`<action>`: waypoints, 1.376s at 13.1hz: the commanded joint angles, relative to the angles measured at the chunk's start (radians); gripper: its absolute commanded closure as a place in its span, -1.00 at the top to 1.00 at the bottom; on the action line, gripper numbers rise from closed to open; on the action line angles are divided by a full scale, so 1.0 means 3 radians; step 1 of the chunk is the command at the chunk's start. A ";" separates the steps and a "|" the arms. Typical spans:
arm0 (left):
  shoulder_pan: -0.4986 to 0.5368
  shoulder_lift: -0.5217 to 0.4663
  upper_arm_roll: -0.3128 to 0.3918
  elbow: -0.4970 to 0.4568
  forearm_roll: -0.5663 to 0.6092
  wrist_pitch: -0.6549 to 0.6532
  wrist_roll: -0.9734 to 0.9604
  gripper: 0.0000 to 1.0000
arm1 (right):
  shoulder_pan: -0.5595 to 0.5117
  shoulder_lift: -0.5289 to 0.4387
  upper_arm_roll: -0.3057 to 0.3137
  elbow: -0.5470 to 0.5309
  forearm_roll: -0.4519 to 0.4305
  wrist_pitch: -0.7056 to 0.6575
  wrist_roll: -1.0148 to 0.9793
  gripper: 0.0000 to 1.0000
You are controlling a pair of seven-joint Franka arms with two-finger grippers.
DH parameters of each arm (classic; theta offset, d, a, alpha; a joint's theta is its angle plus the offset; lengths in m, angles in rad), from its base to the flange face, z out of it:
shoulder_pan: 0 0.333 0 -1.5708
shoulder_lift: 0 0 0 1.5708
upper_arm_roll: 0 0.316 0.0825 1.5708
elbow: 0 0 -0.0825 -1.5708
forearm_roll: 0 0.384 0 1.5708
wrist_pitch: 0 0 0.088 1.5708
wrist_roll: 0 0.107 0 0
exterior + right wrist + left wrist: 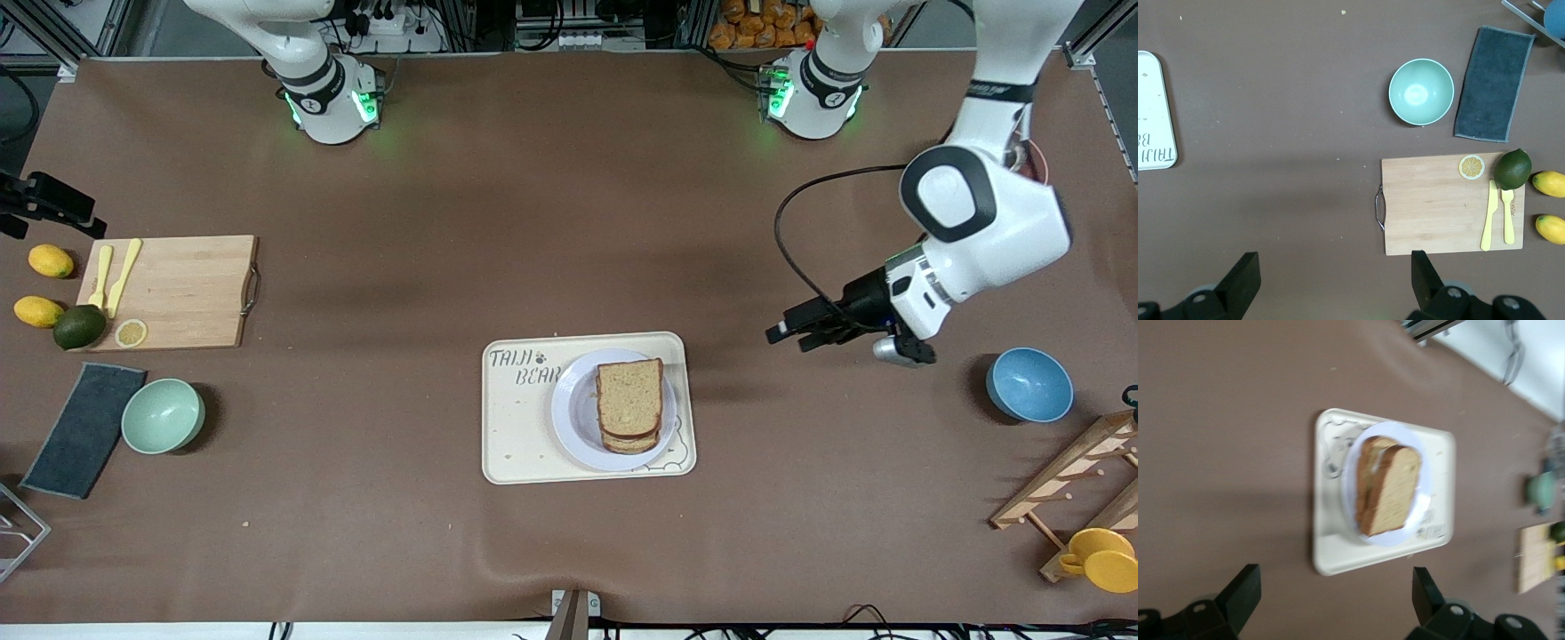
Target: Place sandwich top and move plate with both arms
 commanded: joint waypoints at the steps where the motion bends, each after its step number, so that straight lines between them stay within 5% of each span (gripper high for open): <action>1: 0.0194 -0.0151 0.0003 0.0352 0.0833 -0.0647 -0.0410 1.00 | 0.0056 0.0015 -0.0033 0.0039 -0.0001 -0.0028 -0.0019 1.00; 4: 0.0215 -0.0140 0.0003 0.1043 0.1668 -0.1542 -0.1094 1.00 | 0.0051 0.0015 -0.0038 0.0034 -0.0001 -0.0028 -0.0019 1.00; 10: 0.0297 -0.0125 0.0003 0.2020 0.2411 -0.2469 -0.1194 1.00 | 0.0061 0.0015 -0.0038 0.0034 -0.0001 -0.0028 -0.0014 1.00; 13: 0.0267 -0.0150 0.0059 0.2170 0.2483 -0.2588 -0.1168 1.00 | 0.0061 0.0015 -0.0038 0.0034 -0.0001 -0.0028 -0.0019 1.00; 18: -0.0861 -0.0248 0.1218 0.2165 0.2473 -0.2664 -0.1153 1.00 | 0.0061 0.0020 -0.0033 0.0034 -0.0001 -0.0028 -0.0019 1.00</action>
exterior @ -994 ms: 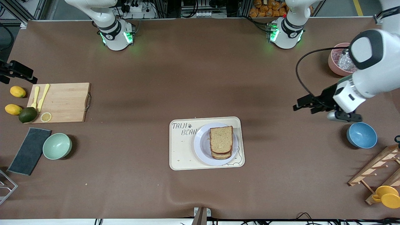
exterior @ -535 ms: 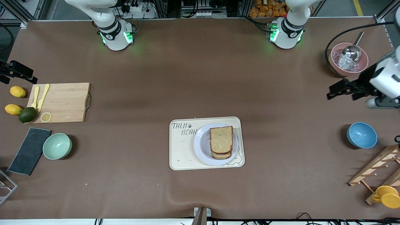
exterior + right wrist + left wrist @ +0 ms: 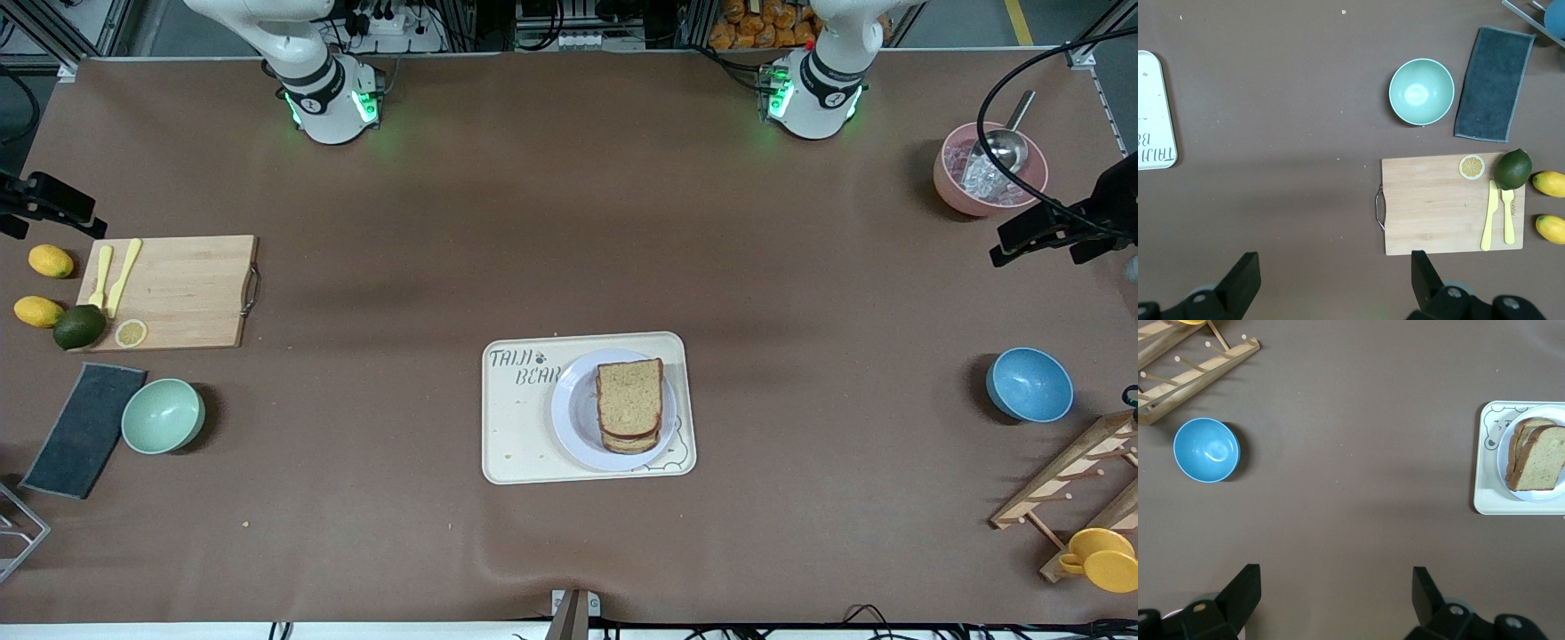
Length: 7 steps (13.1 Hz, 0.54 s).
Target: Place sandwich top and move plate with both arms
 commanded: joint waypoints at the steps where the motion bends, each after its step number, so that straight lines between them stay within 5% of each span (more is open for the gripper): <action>1: -0.0593 -0.0130 0.0543 -0.0006 0.0074 -0.0079 -0.0018 1.00 | 0.0060 0.0019 -0.0040 0.0034 -0.0001 -0.0027 -0.0018 1.00; 7: -0.0733 -0.0146 0.0714 -0.0011 0.0043 -0.0094 -0.0048 1.00 | 0.0055 0.0019 -0.0041 0.0034 -0.0001 -0.0027 -0.0013 1.00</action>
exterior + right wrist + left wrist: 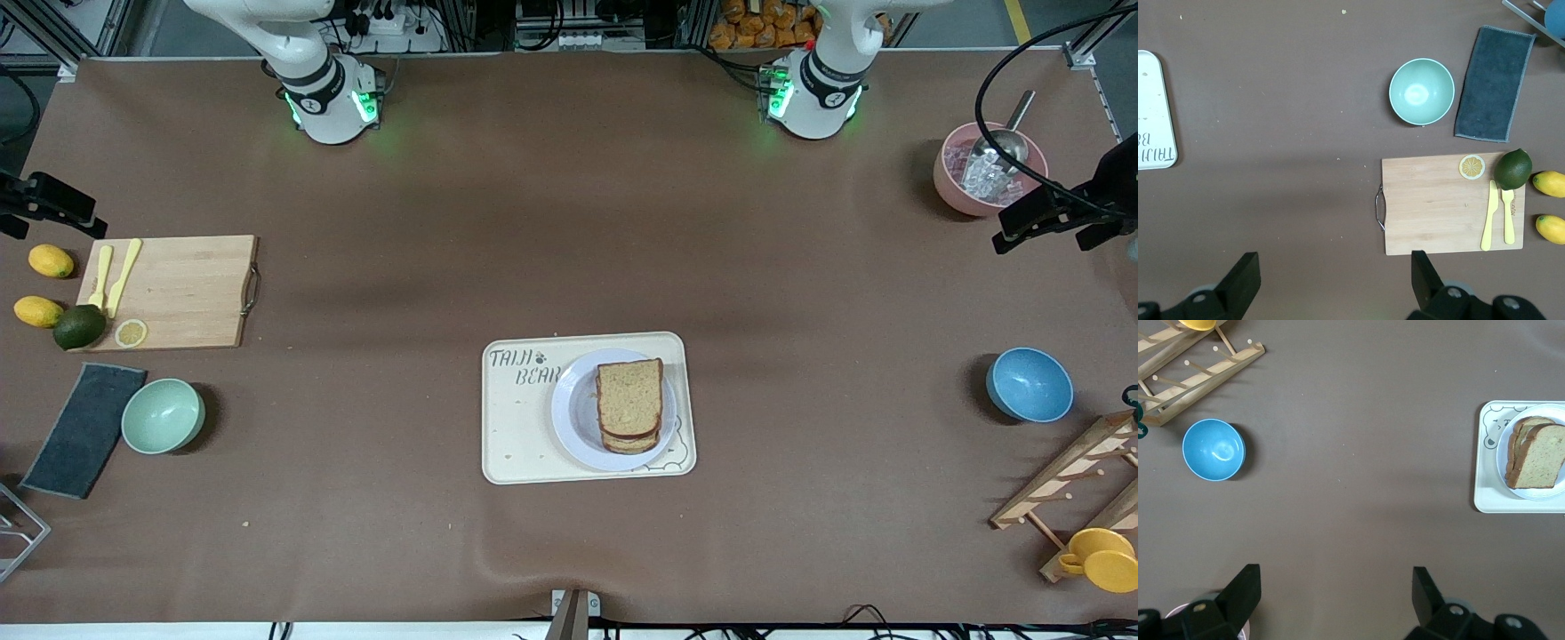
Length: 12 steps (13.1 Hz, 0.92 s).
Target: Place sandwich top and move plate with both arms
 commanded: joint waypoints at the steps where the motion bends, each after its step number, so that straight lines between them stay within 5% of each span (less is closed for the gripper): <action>1: -0.0082 -0.0057 0.0078 -0.0011 0.0043 -0.0053 -0.0035 1.00 | 0.0055 0.0023 -0.0040 0.0034 -0.0001 -0.0026 -0.0018 1.00; 12: -0.0251 -0.0052 0.0165 -0.0011 0.0033 -0.0176 -0.0020 1.00 | 0.0050 0.0023 -0.0040 0.0034 -0.0001 -0.0021 -0.0018 1.00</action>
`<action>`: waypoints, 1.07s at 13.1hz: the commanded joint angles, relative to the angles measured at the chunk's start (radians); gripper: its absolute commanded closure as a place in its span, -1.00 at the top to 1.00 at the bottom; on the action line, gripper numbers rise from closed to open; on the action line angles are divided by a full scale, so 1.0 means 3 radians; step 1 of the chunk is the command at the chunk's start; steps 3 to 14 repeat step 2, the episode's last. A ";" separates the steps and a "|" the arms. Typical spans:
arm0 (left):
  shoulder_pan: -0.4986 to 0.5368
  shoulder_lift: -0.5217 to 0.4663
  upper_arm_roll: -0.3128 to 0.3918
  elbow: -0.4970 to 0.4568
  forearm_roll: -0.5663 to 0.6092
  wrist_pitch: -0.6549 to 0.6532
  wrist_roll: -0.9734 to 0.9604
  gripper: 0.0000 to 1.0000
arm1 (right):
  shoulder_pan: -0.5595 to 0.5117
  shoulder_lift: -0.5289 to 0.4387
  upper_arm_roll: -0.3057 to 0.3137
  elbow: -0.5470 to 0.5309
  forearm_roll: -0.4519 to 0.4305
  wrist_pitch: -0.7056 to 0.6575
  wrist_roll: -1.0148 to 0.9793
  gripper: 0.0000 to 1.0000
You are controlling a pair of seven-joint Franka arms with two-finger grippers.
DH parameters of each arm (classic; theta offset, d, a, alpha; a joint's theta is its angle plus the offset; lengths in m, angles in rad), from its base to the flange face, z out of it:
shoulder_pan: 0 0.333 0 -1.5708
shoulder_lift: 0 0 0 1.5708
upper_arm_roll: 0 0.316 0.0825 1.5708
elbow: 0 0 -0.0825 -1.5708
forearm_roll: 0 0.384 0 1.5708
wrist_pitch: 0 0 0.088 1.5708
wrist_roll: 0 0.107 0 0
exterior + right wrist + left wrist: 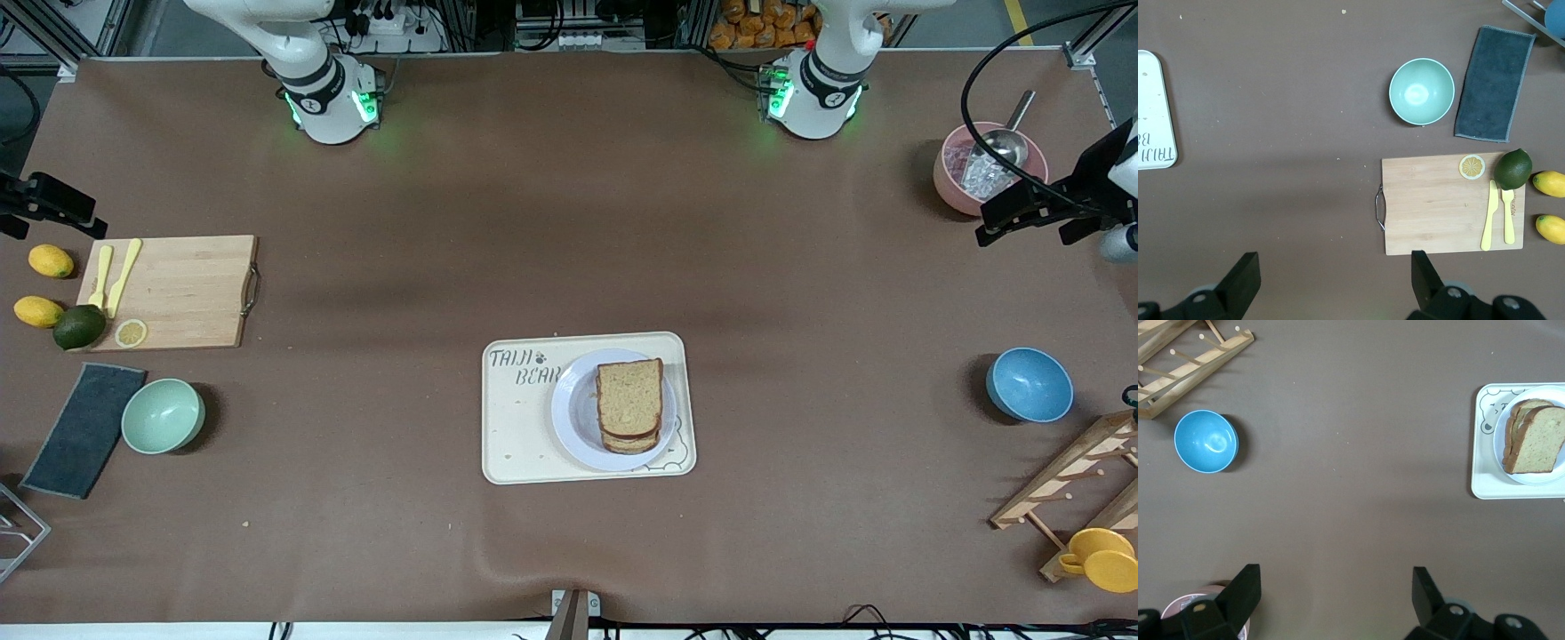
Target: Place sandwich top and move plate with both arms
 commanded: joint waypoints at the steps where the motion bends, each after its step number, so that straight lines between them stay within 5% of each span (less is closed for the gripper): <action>1: -0.0059 -0.0056 0.0053 -0.0011 0.0033 -0.0050 -0.0029 1.00 | 0.0055 0.0022 -0.0040 0.0034 -0.0001 -0.0021 -0.0018 1.00; 14: -0.0059 -0.0056 0.0059 -0.0011 0.0033 -0.0065 -0.0029 1.00 | 0.0050 0.0022 -0.0040 0.0034 -0.0001 -0.0021 -0.0018 1.00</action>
